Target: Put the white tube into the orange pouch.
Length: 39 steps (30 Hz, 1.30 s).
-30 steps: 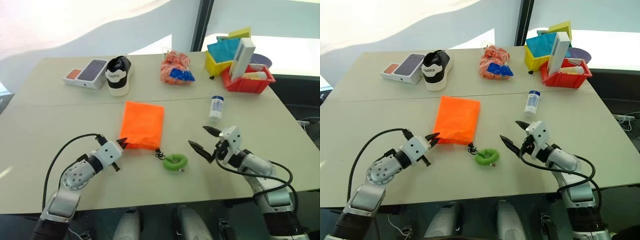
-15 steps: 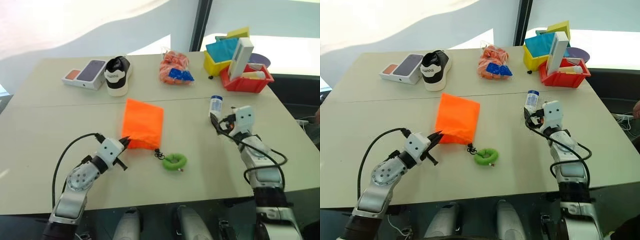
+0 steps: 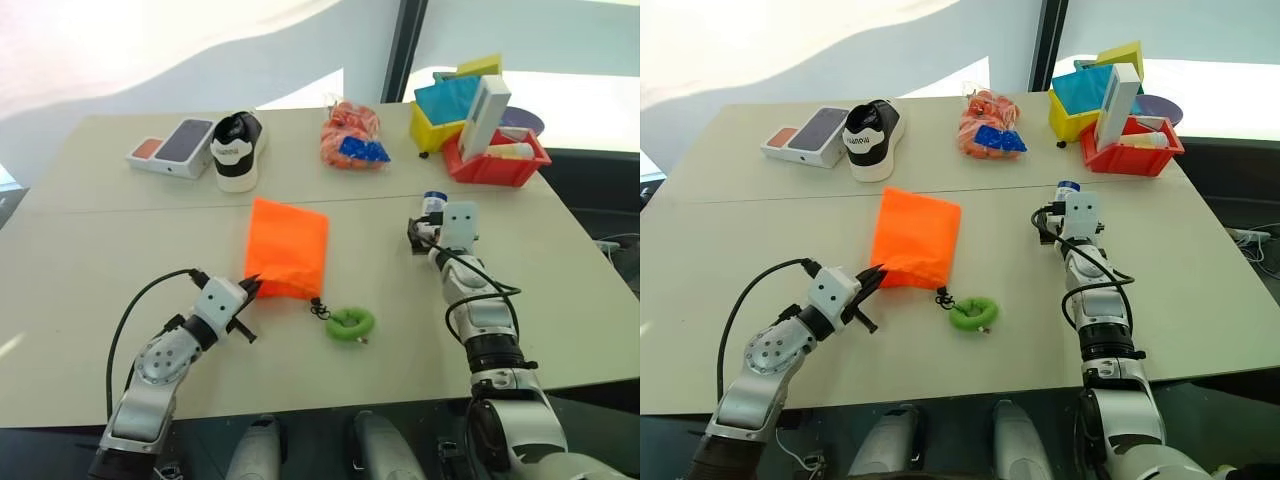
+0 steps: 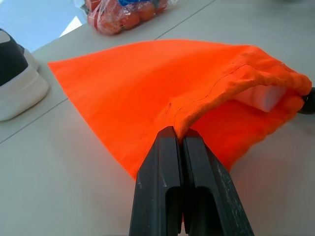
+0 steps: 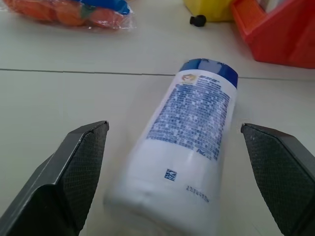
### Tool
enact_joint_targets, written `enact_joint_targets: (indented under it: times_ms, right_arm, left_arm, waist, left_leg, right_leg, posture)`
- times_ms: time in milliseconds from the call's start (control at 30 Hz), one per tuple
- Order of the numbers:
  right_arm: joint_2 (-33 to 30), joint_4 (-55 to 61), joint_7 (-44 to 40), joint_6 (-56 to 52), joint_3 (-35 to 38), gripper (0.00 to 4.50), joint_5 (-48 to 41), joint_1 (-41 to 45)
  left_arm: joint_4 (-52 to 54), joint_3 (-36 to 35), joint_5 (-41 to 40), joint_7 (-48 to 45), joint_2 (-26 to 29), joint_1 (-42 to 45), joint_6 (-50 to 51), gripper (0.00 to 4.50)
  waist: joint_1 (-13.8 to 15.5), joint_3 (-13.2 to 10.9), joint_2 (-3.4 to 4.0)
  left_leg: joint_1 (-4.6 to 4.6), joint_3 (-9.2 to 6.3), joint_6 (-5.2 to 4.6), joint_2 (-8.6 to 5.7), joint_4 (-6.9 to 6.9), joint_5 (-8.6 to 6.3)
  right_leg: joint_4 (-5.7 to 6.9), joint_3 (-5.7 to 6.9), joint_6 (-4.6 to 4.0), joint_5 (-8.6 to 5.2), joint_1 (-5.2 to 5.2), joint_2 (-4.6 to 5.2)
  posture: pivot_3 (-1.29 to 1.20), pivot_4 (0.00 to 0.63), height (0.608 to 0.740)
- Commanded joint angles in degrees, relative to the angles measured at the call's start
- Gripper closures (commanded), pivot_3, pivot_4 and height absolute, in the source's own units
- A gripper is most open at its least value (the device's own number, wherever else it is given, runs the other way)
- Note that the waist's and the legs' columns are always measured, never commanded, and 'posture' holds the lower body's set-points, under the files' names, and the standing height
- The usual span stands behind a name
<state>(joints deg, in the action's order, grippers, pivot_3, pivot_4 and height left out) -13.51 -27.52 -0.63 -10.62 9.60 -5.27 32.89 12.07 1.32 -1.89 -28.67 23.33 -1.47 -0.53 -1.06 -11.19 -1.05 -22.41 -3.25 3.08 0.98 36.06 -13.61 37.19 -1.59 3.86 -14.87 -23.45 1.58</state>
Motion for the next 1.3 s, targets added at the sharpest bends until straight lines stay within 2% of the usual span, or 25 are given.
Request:
enact_joint_targets:
  times_ms: [33,100,133,200,300,333,500,567,667,800,867,933,1067,1300]
  right_arm:
    - [0.9,-0.5,1.1,1.1,1.7,0.00,-1.2,1.8]
    - [1.3,-0.8,1.4,1.4,2.6,0.00,-2.1,2.0]
    - [1.5,-0.8,1.3,1.7,3.1,0.26,-2.6,2.1]
    - [1.8,-0.4,0.8,2.3,3.6,0.88,-3.5,2.0]
    - [1.8,0.4,-0.2,2.5,3.3,2.38,-4.0,1.8]
    - [1.9,0.8,-0.3,2.4,3.3,2.75,-4.2,1.7]
    - [2.0,4.0,-2.2,3.2,2.9,2.75,-5.3,0.8]
    - [1.3,6.8,-5.3,3.8,1.9,2.75,-5.6,-0.5]
    - [-2.5,18.4,-19.3,3.3,-2.9,2.75,-8.8,-6.8]
    - [-11.0,36.7,-38.1,-5.1,-7.2,2.75,-19.6,-18.0]
    - [-16.4,45.9,-45.8,-11.4,-8.8,2.75,-26.7,-24.1]
    - [-20.4,52.6,-50.0,-16.3,-10.4,2.75,-31.3,-28.5]
    - [-22.8,57.5,-50.2,-19.5,-16.1,2.75,-29.1,-31.1]
    - [-14.8,53.8,-42.5,-18.4,-23.1,2.75,-21.5,-27.6]
  left_arm:
    - [2.2,-0.1,-0.6,0.2,-0.2,0.1,-0.3,4.47]
    - [2.1,-0.1,-0.7,0.1,-0.1,0.2,-0.3,4.47]
    - [2.0,-0.1,-0.6,0.1,-0.1,0.2,-0.4,4.50]
    - [2.1,0.0,-0.6,0.0,0.0,0.1,-0.4,4.50]
    - [1.9,0.1,-0.6,-0.1,0.0,0.3,-0.4,4.50]
    - [1.8,0.1,-0.6,-0.2,0.1,0.4,-0.5,4.50]
    - [1.5,0.2,-0.6,-0.3,0.0,0.7,-0.5,4.50]
    - [1.5,0.2,-0.7,-0.3,0.0,0.7,-0.4,4.50]
    - [1.8,0.0,-1.4,-0.6,-0.1,0.8,0.1,4.50]
    - [2.2,-0.6,-2.8,-1.4,0.1,1.1,1.1,4.50]
    - [2.5,-0.9,-3.9,-1.8,0.2,1.2,1.8,4.50]
    - [3.0,-1.5,-5.9,-2.2,-0.1,1.3,3.3,4.50]
    - [4.3,-2.5,-10.6,-3.2,-0.4,1.7,7.2,4.50]
    - [5.6,-2.3,-12.3,-5.3,1.8,2.9,10.0,4.50]
  waist:
    - [0.0,0.0,0.00]
    - [-0.1,0.0,0.01]
    - [-0.1,0.0,0.01]
    - [-0.1,0.0,0.01]
    - [-0.1,0.0,0.01]
    - [-0.1,0.0,0.01]
    - [-0.1,0.0,0.04]
    - [-0.1,0.0,0.04]
    - [0.2,0.0,0.05]
    - [0.2,0.0,0.07]
    - [0.3,0.0,0.06]
    - [0.3,0.0,0.07]
    - [-0.1,0.0,0.04]
    - [0.2,0.0,0.01]
  left_leg:
    - [0.00,0.00,0.00,0.00,0.00,0.00]
    - [0.00,0.00,0.00,0.00,-0.01,0.00]
    - [0.01,0.00,0.00,0.01,-0.01,0.00]
    - [0.01,0.00,0.00,0.01,-0.01,0.00]
    - [0.01,0.00,0.00,0.01,-0.01,0.00]
    - [0.01,0.00,0.00,0.01,-0.01,0.00]
    - [0.01,0.00,0.00,0.01,-0.02,0.00]
    - [0.00,0.00,0.00,0.01,-0.03,0.00]
    - [-0.02,-0.01,-0.01,0.01,-0.05,0.00]
    - [-0.05,-0.05,-0.11,0.00,-0.03,-0.06]
    - [-0.05,-0.07,-0.13,0.00,-0.03,-0.07]
    - [-0.03,-0.11,-0.13,0.01,-0.01,-0.08]
    - [0.03,-0.09,-0.13,0.05,0.07,-0.08]
    - [0.00,-0.10,-0.11,0.03,0.12,-0.08]
  right_leg:
    - [0.00,0.00,0.01,0.01,0.00,-0.01]
    - [0.01,0.00,0.02,0.01,0.00,-0.01]
    - [0.01,0.00,0.02,0.01,0.00,-0.01]
    - [0.01,0.00,0.02,0.01,0.00,-0.01]
    - [0.00,0.00,0.01,0.01,0.00,-0.01]
    - [0.00,0.00,0.01,0.01,0.00,-0.01]
    - [0.02,0.00,0.02,0.01,-0.03,-0.02]
    - [0.02,0.00,0.02,0.01,-0.03,-0.02]
    - [0.00,0.01,0.07,0.00,-0.03,-0.01]
    - [-0.01,0.05,0.23,-0.06,-0.01,0.03]
    - [-0.01,0.05,0.23,-0.07,0.00,0.04]
    - [-0.01,0.08,0.13,-0.13,0.03,0.04]
    - [-0.03,0.07,0.07,-0.24,0.04,-0.02]
    - [-0.10,0.09,-0.01,-0.20,0.02,-0.01]
  posture:
    - [0.00,0.150,0.740]
    - [0.00,0.150,0.740]
    - [0.00,0.150,0.740]
    - [0.00,0.150,0.740]
    - [0.00,0.150,0.740]
    - [0.00,0.150,0.740]
    - [0.00,0.150,0.740]
    - [0.00,0.150,0.740]
    - [0.00,0.150,0.740]
    - [0.00,0.150,0.740]
    - [0.00,0.150,0.740]
    - [0.00,0.150,0.740]
    - [0.00,0.150,0.740]
    - [0.00,0.150,0.740]
